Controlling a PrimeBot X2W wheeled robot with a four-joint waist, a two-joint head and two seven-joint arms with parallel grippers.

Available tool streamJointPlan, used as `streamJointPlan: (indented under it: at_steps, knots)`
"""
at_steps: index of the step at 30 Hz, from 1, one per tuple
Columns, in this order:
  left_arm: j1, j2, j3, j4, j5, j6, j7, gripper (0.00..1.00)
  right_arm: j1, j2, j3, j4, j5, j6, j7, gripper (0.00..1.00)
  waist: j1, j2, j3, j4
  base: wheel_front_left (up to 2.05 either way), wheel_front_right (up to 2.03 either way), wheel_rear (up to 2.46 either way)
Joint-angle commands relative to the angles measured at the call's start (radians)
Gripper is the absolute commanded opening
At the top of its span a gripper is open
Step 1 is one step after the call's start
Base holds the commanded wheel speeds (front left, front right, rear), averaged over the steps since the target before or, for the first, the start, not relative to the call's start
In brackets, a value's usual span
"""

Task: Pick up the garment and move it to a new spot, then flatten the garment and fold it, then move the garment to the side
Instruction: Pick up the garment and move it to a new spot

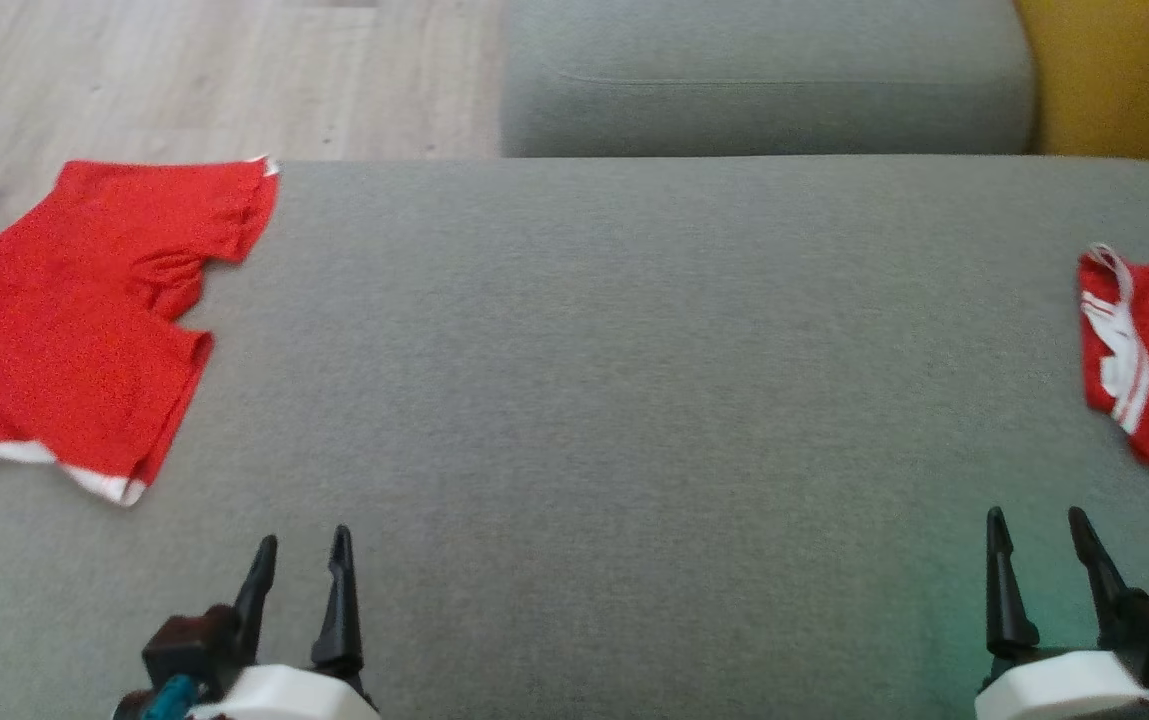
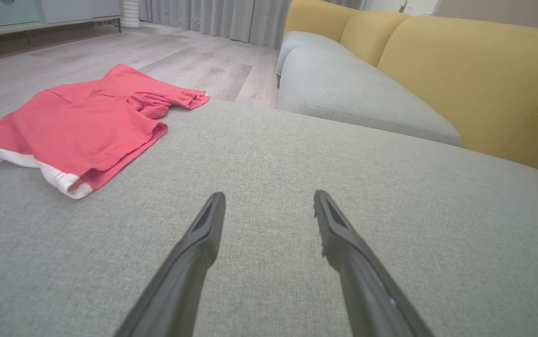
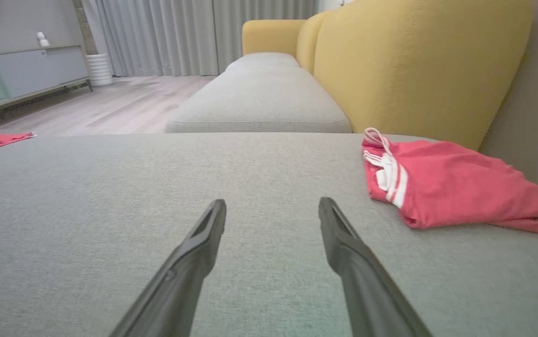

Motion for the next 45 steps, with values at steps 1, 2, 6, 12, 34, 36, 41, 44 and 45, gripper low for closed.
streamJointPlan:
  at_steps: [1, 2, 6, 12, 34, 36, 41, 44, 45]
  knots:
    - [-0.042, -0.002, 0.018, -0.026, 0.01, -0.007, -0.012, 1.0, -0.013, -0.011, 0.023, -0.038, 0.008, -0.001, -0.014, 1.0, 0.0001, 0.0, -0.002, 0.038, 0.0, 0.0, 0.0]
    - [-0.046, -0.002, 0.013, -0.024, 0.01, -0.008, -0.012, 1.0, -0.009, -0.011, 0.025, -0.037, 0.011, -0.001, -0.014, 1.0, 0.0001, 0.0, -0.004, 0.059, 0.0, 0.0, 0.0]
    - [-0.042, -0.002, 0.004, -0.022, 0.008, -0.001, -0.012, 1.0, -0.004, -0.01, 0.045, -0.033, 0.017, -0.001, -0.014, 1.0, 0.0001, 0.0, -0.011, 0.153, 0.0, 0.0, 0.0]
    - [-0.005, -0.002, 0.016, -0.019, 0.002, 0.011, -0.012, 1.0, -0.017, -0.01, 0.089, -0.032, 0.017, -0.001, -0.014, 1.0, 0.0001, 0.0, -0.016, 0.258, 0.0, 0.0, 0.0]
    - [-0.545, 0.045, 0.211, 0.268, -0.011, -0.015, 0.01, 1.0, -0.11, -0.01, 0.021, -0.112, -0.174, -0.001, -0.014, 1.0, 0.0001, 0.0, 0.377, 0.278, 0.0, 0.0, 0.0]
    - [-0.645, 0.064, 0.221, 0.365, -0.021, -0.018, 0.022, 1.0, -0.106, -0.01, 0.011, -0.121, -0.201, -0.001, -0.014, 1.0, 0.0001, 0.0, 0.408, 0.27, 0.0, 0.0, 0.0]
    - [-0.837, 0.101, 0.23, 0.614, -0.038, -0.01, 0.1, 1.0, -0.111, -0.01, 0.006, -0.178, -0.227, -0.001, -0.008, 1.0, 0.0001, 0.0, 0.48, 0.245, 0.0, 0.0, 0.0]
    - [-0.916, 0.114, 0.246, 0.752, -0.055, 0.008, 0.137, 1.0, -0.117, -0.01, 0.021, -0.209, -0.23, -0.001, 0.005, 1.0, 0.0001, 0.0, 0.5, 0.229, 0.0, 0.0, 0.0]
    - [-0.935, 0.119, 0.253, 0.793, -0.061, 0.016, 0.144, 1.0, -0.118, -0.01, 0.029, -0.217, -0.228, -0.001, 0.01, 1.0, 0.0001, 0.0, 0.503, 0.224, 0.0, 0.0, 0.0]
